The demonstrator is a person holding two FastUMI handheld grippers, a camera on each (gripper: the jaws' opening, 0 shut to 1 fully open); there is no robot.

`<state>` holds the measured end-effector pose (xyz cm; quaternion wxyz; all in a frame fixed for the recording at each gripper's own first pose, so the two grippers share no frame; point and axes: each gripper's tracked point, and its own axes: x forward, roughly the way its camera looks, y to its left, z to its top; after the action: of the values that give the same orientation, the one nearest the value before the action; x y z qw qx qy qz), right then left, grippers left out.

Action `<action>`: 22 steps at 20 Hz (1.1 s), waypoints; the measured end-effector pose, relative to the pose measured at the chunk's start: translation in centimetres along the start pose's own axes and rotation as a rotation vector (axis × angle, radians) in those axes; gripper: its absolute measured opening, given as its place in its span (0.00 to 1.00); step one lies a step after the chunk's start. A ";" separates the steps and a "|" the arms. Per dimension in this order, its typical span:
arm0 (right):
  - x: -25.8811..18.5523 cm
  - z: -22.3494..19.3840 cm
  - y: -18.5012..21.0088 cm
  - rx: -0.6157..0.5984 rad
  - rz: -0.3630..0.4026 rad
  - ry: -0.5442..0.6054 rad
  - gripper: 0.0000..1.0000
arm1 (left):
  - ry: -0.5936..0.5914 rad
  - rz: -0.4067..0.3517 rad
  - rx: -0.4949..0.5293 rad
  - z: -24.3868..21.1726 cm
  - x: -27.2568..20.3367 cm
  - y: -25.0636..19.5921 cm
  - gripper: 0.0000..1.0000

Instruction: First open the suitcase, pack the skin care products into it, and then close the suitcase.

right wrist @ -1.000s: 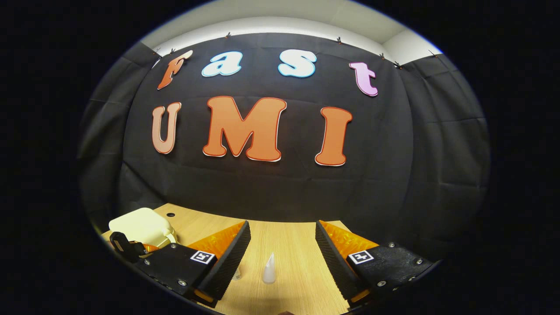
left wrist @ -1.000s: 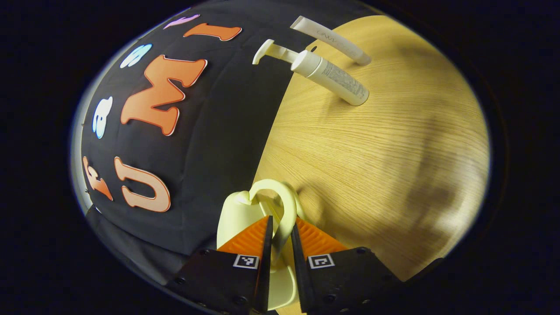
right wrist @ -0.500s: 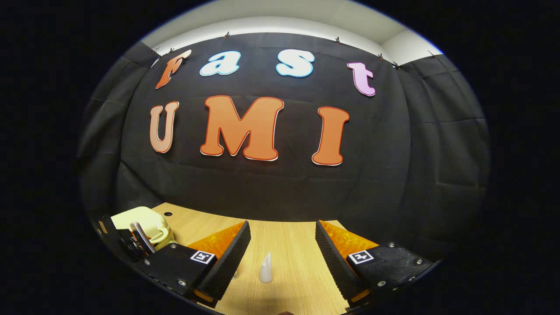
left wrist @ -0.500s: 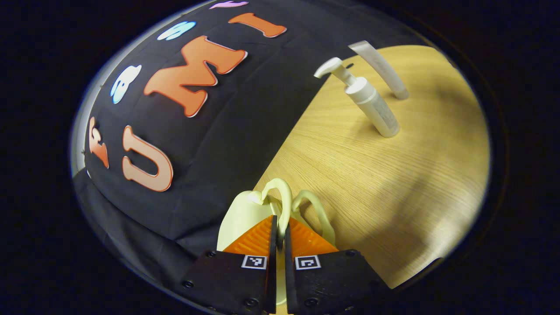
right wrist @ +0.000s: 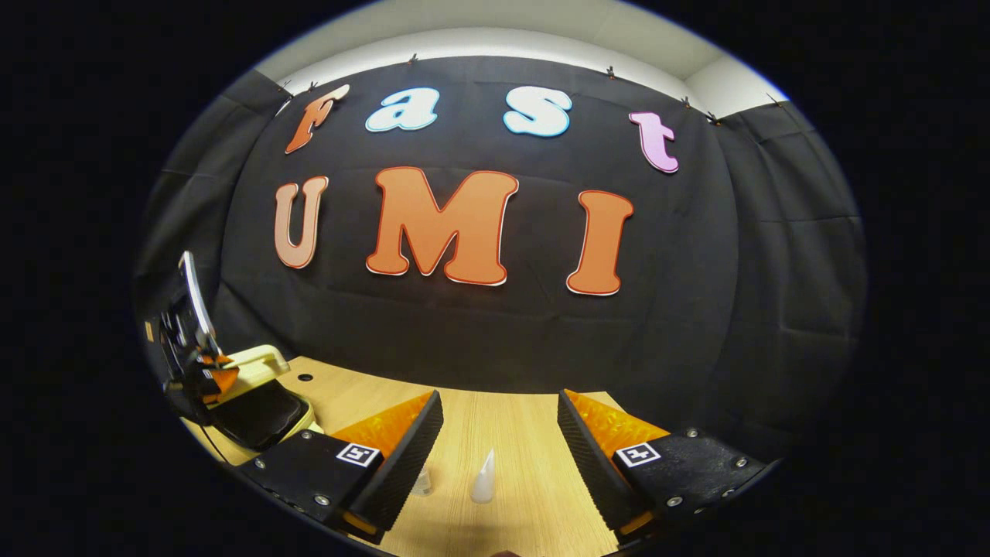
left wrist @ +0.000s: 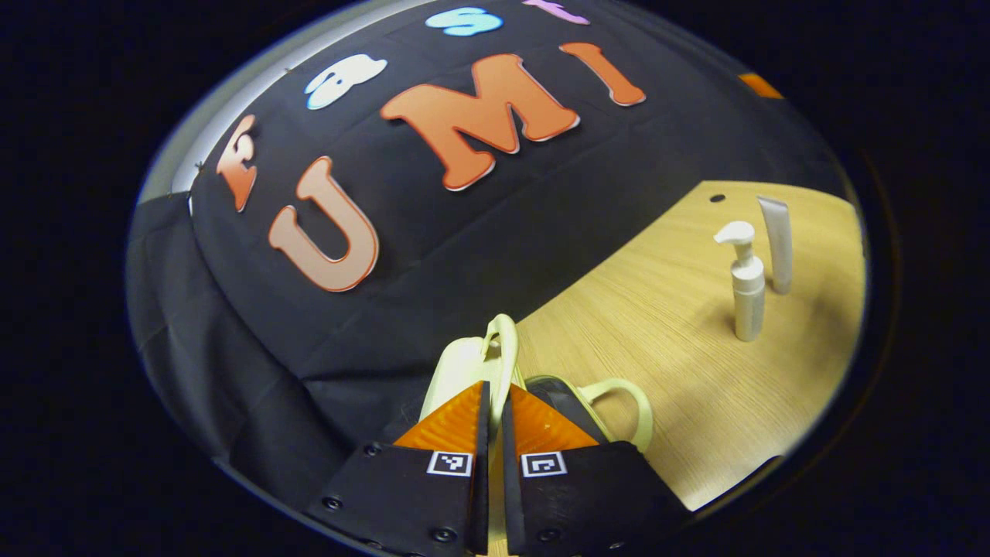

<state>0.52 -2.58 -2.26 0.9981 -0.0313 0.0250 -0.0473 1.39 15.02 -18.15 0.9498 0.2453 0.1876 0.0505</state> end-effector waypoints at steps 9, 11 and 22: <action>0.3 0.6 2.0 -0.019 0.015 0.001 0.95 | -0.023 0.057 -0.294 0.4 0.0 8.2 0.09; 0.3 0.5 2.2 -0.026 0.011 0.003 0.95 | -0.017 0.084 -0.366 -0.3 0.0 10.7 0.09; 0.3 1.4 4.3 -0.049 -0.001 -0.002 0.95 | 0.050 0.254 -0.470 -7.9 0.6 22.2 0.09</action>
<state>1.32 1.75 -1.20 0.9970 -0.0559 0.0253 -0.0469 -1.13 38.12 -13.97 0.9619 0.0384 0.1617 0.2172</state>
